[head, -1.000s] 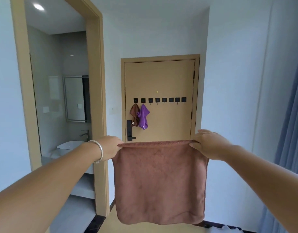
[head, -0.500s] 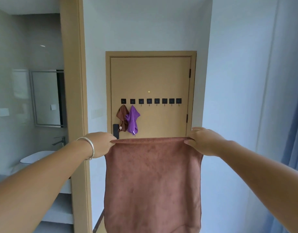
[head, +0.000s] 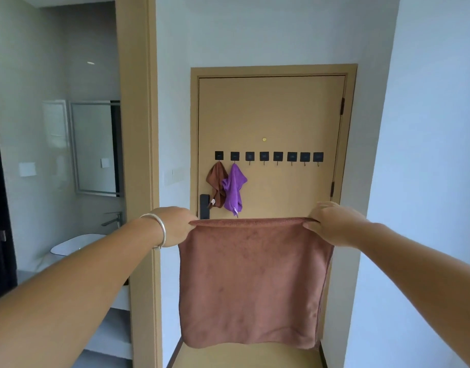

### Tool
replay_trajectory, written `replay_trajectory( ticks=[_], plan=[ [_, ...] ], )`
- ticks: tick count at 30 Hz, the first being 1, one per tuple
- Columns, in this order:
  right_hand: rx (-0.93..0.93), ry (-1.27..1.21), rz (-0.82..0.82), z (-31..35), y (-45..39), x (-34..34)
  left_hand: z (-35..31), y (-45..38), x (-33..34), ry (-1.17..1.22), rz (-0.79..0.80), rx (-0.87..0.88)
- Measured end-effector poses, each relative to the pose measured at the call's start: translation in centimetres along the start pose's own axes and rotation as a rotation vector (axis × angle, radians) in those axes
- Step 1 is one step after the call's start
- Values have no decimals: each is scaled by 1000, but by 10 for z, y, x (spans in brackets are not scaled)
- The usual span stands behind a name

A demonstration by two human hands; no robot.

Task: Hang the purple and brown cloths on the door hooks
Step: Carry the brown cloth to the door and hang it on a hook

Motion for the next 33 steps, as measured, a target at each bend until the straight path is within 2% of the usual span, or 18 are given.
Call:
replay_trajectory(
  ticks=[6,16,20,33],
  plan=[
    [-18,26,0,-12,-74,31,24,-69,18,-41,31,-29],
    [-27,-45,-54,-68,-232,70,49,-216,28,-39,-1,-100],
    [-23,-51,-37,-84,-277,93,54,-264,43,-77,50,-104],
    [56,-24,3,-125,-438,180,101,-459,104,-42,44,-9]
  ],
)
Point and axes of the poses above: each hand's wrist, its own y-axis away from the middle knuckle, its own x-axis out of the palm, z = x × y, the point moved 5 cm from there along -y, towards the middle knuckle
